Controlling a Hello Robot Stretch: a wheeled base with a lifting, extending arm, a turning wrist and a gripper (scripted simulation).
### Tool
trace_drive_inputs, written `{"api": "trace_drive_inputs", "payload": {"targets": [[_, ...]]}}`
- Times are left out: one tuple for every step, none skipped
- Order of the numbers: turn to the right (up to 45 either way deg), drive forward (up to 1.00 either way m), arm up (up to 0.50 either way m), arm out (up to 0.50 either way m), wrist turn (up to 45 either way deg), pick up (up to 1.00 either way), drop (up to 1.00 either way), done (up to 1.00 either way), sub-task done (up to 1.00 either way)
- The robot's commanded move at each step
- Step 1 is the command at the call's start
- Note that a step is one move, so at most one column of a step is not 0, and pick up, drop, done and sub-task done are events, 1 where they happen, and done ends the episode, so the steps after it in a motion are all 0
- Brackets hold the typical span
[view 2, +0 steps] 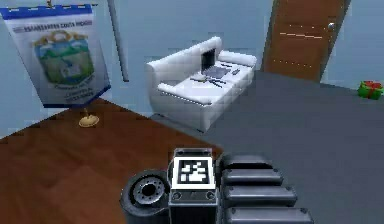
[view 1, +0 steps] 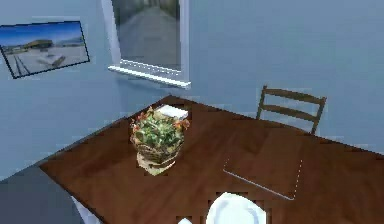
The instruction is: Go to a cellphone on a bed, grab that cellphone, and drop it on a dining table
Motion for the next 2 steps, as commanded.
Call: {"api": "trace_drive_inputs", "payload": {"targets": [[-39.0,0.0,0.0,0.0,0.0,0.0,0.0,0.0,0.0],[0.0,0.0,0.0,0.36,0.0,0.0,0.0,0.0,0.0]]}}
